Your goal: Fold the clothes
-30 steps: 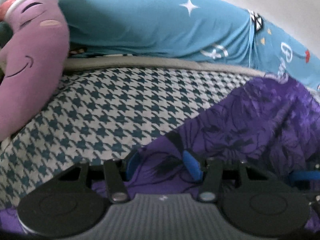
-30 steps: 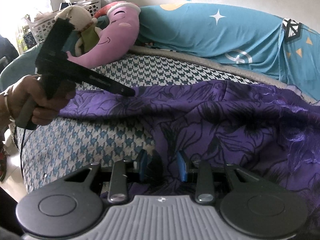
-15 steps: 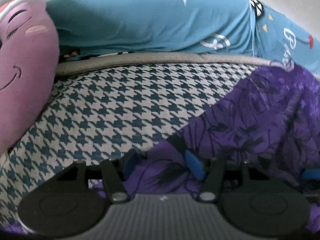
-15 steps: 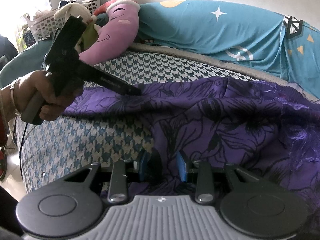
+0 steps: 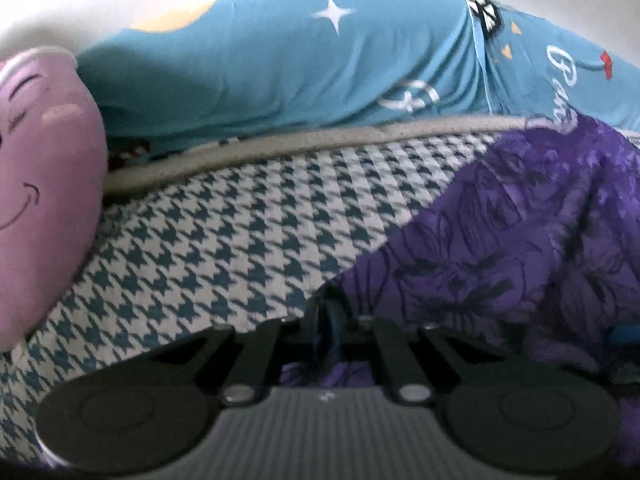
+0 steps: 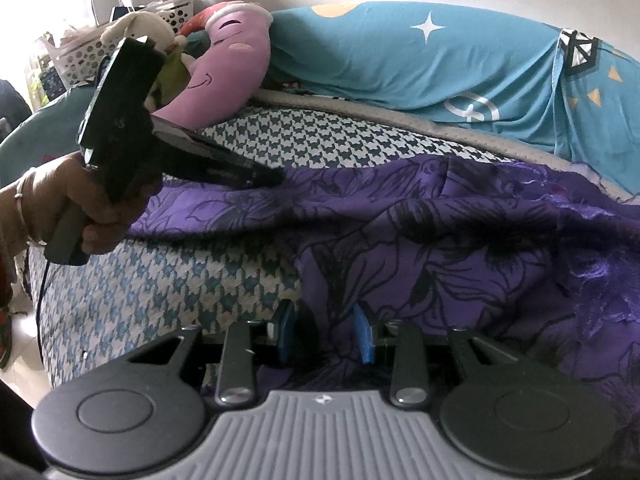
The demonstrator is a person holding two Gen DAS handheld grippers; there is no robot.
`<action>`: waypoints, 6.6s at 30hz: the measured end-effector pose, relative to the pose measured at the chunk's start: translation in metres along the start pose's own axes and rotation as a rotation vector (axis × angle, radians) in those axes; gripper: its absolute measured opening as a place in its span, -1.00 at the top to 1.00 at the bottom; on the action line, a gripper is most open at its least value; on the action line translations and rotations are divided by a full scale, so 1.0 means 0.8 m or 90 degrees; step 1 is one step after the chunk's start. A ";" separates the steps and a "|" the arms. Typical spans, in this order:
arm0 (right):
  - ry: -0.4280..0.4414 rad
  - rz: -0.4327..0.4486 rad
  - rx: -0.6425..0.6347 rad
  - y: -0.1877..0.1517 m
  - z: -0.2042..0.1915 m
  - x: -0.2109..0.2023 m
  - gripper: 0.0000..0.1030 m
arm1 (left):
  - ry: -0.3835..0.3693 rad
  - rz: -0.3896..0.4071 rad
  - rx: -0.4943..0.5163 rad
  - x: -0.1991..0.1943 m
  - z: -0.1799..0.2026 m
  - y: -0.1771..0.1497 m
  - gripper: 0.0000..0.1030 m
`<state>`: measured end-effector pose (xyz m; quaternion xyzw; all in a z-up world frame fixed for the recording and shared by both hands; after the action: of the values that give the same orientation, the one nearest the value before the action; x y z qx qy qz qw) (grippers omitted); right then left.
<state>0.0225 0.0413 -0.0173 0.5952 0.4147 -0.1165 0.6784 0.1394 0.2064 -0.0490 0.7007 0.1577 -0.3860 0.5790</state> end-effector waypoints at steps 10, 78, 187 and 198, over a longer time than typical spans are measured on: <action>-0.014 0.026 0.029 0.006 0.012 -0.006 0.37 | 0.197 0.057 -0.107 0.012 -0.021 0.045 0.90; 0.036 0.034 -0.016 0.004 -0.029 -0.003 0.37 | 0.331 0.106 -0.551 -0.181 -0.223 -0.069 0.85; -0.053 0.076 -0.038 0.004 0.019 -0.088 0.40 | 0.397 0.011 -0.400 -0.149 -0.136 -0.073 0.50; -0.102 0.045 0.022 -0.008 0.064 -0.097 0.40 | 0.496 -0.002 -0.456 -0.162 -0.173 -0.064 0.66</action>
<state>-0.0087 -0.0328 0.0295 0.6099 0.3358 -0.1467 0.7027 0.0707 0.3791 0.0141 0.5505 0.4841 -0.0201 0.6799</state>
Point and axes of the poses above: each gripper's, at about its wrist camera, not at the fingertips, and x roughly the way its jaws point, z to its right, y to its top, the point moved 5 cm from there along x, roughly the way its jaws point, and after that the axes turned 4 degrees about -x, right-handed, at the moved point
